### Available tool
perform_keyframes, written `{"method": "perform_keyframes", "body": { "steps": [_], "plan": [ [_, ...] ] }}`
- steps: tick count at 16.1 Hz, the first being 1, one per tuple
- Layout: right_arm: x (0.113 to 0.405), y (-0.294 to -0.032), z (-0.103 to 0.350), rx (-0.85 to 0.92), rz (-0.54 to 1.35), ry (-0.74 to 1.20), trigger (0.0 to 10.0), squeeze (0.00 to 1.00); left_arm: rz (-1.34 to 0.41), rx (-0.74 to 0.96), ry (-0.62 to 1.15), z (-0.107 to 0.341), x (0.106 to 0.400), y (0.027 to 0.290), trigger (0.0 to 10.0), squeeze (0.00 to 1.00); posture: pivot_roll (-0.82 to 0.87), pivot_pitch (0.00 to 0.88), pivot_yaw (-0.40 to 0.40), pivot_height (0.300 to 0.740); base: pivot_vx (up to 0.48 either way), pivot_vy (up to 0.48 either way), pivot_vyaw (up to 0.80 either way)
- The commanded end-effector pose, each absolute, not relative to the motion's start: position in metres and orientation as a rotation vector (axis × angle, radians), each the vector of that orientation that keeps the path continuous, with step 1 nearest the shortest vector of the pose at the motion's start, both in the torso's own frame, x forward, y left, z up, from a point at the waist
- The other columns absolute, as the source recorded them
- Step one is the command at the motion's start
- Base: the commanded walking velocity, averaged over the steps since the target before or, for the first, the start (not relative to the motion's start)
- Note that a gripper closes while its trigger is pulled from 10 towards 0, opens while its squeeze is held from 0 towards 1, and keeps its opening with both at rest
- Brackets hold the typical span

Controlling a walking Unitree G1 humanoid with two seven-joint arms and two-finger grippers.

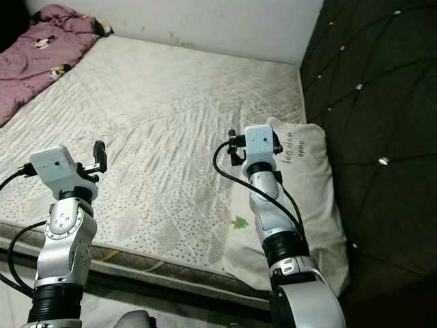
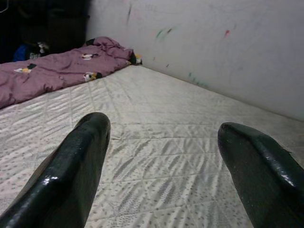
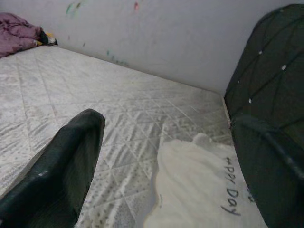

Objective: Clean up the room

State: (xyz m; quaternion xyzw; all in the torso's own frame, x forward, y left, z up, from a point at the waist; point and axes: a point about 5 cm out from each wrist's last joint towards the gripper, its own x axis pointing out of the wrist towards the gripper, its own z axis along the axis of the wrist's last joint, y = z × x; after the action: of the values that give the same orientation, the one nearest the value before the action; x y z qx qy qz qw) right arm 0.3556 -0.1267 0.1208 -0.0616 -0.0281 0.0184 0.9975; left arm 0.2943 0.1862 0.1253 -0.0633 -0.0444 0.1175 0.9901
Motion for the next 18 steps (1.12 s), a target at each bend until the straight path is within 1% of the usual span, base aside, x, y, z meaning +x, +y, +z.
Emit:
{"method": "perform_keyframes", "body": {
  "steps": [1, 7, 9, 13, 18],
  "plan": [
    [0.359, -0.1286, 0.1251, -0.105, 0.025, -0.055, 10.0, 0.0, 0.232, -0.123, -0.087, 0.1258, 0.2958, 0.1848, 10.0, 0.0, 0.09, 0.0, -0.045, 0.74, 0.0, 0.0, 0.0],
    [0.3606, -0.1279, 0.1238, -0.092, 0.024, -0.038, 10.0, 0.0, 0.225, -0.132, -0.086, 0.1259, 0.2983, 0.184, 10.0, 0.0, 0.08, 0.0, -0.042, 0.74, 0.0, 0.0, -0.75],
    [0.36, -0.124, 0.1269, -0.092, 0.046, -0.068, 10.0, 0.0, 0.229, -0.124, -0.085, 0.1261, 0.2981, 0.1837, 10.0, 0.0, 0.08, 0.0, -0.042, 0.74, 0.0, 0.0, 0.0],
    [0.3603, -0.124, 0.1267, -0.091, 0.044, -0.063, 10.0, 0.0, 0.234, -0.132, -0.085, 0.1255, 0.2982, 0.1841, 10.0, 0.0, 0.08, 0.0, -0.043, 0.74, 0.0, 0.0, 0.0],
    [0.3607, -0.1249, 0.125, -0.089, 0.043, -0.051, 10.0, 0.0, 0.227, -0.142, -0.085, 0.1257, 0.2984, 0.1829, 10.0, 0.0, 0.08, 0.0, -0.044, 0.74, 0.0, 0.0, -0.59]
  ]
}}
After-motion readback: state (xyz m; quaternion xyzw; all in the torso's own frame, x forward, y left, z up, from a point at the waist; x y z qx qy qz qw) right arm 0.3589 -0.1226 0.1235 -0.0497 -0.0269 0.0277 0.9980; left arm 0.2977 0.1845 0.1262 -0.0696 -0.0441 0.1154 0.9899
